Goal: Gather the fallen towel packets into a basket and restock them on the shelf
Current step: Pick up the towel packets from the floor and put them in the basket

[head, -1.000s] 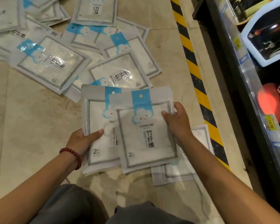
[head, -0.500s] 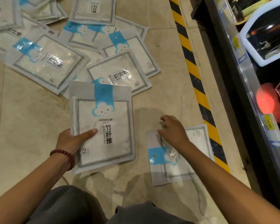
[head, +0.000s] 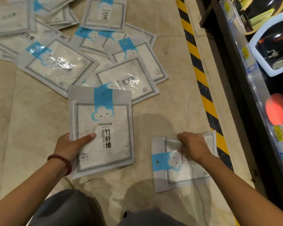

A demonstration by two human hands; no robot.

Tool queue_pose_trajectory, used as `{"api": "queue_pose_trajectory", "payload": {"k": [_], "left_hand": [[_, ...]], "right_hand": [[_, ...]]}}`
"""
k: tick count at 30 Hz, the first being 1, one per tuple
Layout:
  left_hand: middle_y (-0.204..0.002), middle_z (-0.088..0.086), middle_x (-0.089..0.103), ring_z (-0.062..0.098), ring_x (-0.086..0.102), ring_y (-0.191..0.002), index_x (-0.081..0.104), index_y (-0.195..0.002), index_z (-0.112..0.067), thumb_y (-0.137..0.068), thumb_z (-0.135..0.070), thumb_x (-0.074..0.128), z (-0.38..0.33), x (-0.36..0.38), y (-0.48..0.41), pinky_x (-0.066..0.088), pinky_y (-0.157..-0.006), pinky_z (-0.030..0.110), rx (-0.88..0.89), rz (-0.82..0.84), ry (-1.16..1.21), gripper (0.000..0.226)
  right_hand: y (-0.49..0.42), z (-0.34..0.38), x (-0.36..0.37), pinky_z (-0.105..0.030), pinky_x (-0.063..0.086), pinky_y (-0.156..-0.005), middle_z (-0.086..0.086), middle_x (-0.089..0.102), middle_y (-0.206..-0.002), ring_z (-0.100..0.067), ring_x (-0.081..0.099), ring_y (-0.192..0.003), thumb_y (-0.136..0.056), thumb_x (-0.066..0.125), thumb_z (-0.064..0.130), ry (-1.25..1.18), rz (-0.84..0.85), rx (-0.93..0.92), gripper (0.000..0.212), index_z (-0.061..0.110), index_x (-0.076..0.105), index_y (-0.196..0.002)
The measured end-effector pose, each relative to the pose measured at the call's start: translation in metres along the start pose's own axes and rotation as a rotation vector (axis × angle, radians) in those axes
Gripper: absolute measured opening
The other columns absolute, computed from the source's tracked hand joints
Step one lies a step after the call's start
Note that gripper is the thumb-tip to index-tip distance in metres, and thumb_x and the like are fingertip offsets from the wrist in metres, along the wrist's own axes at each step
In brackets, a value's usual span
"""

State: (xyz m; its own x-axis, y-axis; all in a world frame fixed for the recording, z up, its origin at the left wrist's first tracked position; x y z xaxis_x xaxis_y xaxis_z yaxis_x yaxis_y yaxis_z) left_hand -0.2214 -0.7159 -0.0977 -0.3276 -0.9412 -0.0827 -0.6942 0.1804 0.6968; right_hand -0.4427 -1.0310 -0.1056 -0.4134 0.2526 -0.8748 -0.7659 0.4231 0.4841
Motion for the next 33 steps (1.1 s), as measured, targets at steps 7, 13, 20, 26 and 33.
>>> {"api": "queue_pose_trajectory", "payload": {"k": [7, 13, 20, 26, 33], "left_hand": [[-0.078, 0.008, 0.074, 0.019, 0.071, -0.067, 0.067, -0.092, -0.006, -0.053, -0.016, 0.078, -0.008, -0.010, -0.002, 0.054, -0.049, 0.026, -0.017, 0.079, 0.059, 0.042], [-0.088, 0.011, 0.074, 0.022, 0.072, -0.075, 0.067, -0.098, -0.006, -0.059, -0.020, 0.076, -0.010, -0.016, -0.005, 0.057, -0.056, 0.029, -0.017, 0.093, 0.097, 0.042], [-0.086, 0.006, 0.074, 0.025, 0.072, -0.078, 0.067, -0.098, -0.015, -0.025, -0.062, 0.087, -0.014, -0.021, -0.003, 0.056, -0.056, 0.030, -0.020, 0.092, 0.119, 0.089], [-0.085, 0.008, 0.074, 0.025, 0.072, -0.076, 0.069, -0.093, -0.012, -0.041, -0.021, 0.087, -0.017, -0.047, -0.020, 0.057, -0.055, 0.030, -0.022, -0.017, 0.183, 0.056], [-0.082, 0.003, 0.075, 0.020, 0.072, -0.074, 0.069, -0.090, -0.014, -0.050, -0.017, 0.081, -0.030, -0.093, -0.041, 0.056, -0.053, 0.028, 0.043, -0.151, 0.305, 0.042]], "right_hand": [[-0.024, 0.018, -0.072, -0.024, 0.054, -0.062, 0.000, 0.069, -0.082, -0.008, 0.066, -0.071, -0.078, 0.074, 0.017, -1.078, 0.060, -0.015, 0.014, 0.018, 0.064, -0.087], [-0.054, 0.073, -0.102, -0.032, 0.058, -0.063, -0.007, 0.072, -0.090, -0.019, 0.071, -0.078, -0.081, 0.071, 0.021, -1.305, -0.198, 0.161, 0.020, 0.009, 0.064, -0.095], [-0.068, 0.184, -0.090, -0.024, 0.036, -0.064, -0.004, 0.063, -0.099, -0.020, 0.060, -0.090, -0.084, 0.066, 0.032, -1.070, -0.191, 0.198, 0.032, 0.008, 0.058, -0.104], [-0.097, 0.224, -0.089, -0.025, 0.039, -0.064, 0.003, 0.060, -0.085, -0.017, 0.057, -0.081, -0.087, 0.060, 0.037, -1.013, -0.083, 0.118, 0.029, 0.011, 0.057, -0.100], [-0.192, 0.191, -0.151, -0.036, 0.043, -0.089, -0.012, 0.052, -0.127, -0.029, 0.050, -0.116, -0.085, 0.062, 0.012, -0.334, -0.261, -0.063, 0.051, 0.007, 0.041, -0.131]]}}
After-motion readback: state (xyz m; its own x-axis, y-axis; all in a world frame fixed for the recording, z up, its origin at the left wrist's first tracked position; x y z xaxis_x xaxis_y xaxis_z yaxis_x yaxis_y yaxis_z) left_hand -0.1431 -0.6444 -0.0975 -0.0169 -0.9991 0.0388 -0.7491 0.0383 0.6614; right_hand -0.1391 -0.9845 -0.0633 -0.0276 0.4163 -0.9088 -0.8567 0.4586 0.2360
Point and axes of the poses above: each hand's wrist, its own y-axis away from the middle knuckle, its own x-axis out of the palm, z = x × y, the point moved 7 cm from there along -y, towards the middle knuckle
